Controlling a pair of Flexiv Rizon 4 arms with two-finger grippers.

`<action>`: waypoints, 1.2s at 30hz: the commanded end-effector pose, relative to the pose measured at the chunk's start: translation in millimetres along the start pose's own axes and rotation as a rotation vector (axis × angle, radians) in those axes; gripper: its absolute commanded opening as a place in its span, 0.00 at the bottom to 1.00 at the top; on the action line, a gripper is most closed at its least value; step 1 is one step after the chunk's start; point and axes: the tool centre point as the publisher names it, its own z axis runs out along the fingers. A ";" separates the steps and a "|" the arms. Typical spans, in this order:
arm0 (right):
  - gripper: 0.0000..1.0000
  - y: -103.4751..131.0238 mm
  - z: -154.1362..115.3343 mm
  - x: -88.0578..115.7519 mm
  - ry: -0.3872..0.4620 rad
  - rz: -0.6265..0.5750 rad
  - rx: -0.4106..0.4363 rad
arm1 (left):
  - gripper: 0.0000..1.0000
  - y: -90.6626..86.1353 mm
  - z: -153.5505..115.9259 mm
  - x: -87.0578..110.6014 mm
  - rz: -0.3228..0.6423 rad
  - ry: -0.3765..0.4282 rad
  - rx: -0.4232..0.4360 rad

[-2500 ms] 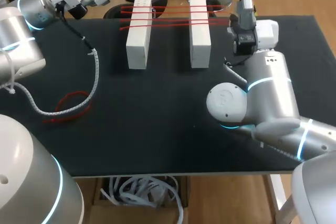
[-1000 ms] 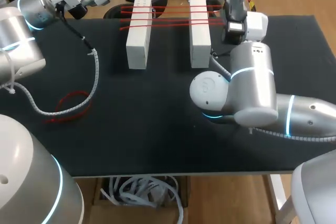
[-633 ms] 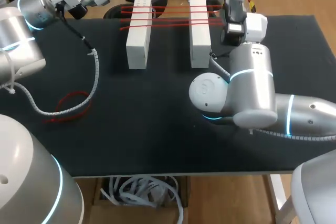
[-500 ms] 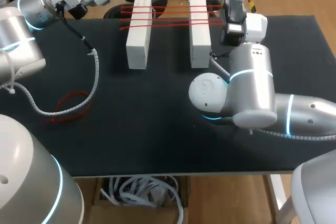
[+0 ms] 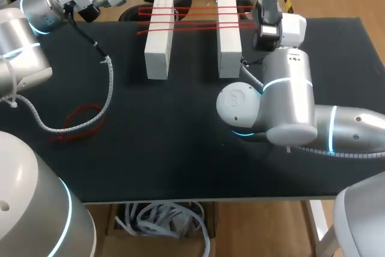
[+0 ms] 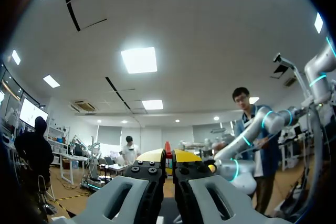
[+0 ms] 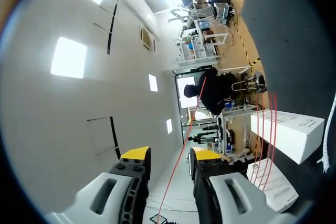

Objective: Grab the tape and strap the tape.

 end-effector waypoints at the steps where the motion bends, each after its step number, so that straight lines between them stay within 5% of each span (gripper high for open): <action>1: 0.32 -0.3 -1.5 0.5 -0.006 0.000 -0.004 | 0.00 0.4 0.1 0.4 0.001 -0.001 0.000; 19: 0.25 1.3 -6.8 -3.9 -0.018 0.004 -0.010 | 0.00 0.4 0.1 0.4 0.001 -0.001 0.000; 26: 0.00 1.9 -4.7 -5.9 -0.016 0.003 -0.013 | 0.00 0.4 0.1 0.4 0.001 -0.001 0.000; 36: 0.00 5.3 -5.4 -7.4 -0.035 -0.096 0.018 | 0.00 0.4 0.1 0.4 0.001 -0.001 0.000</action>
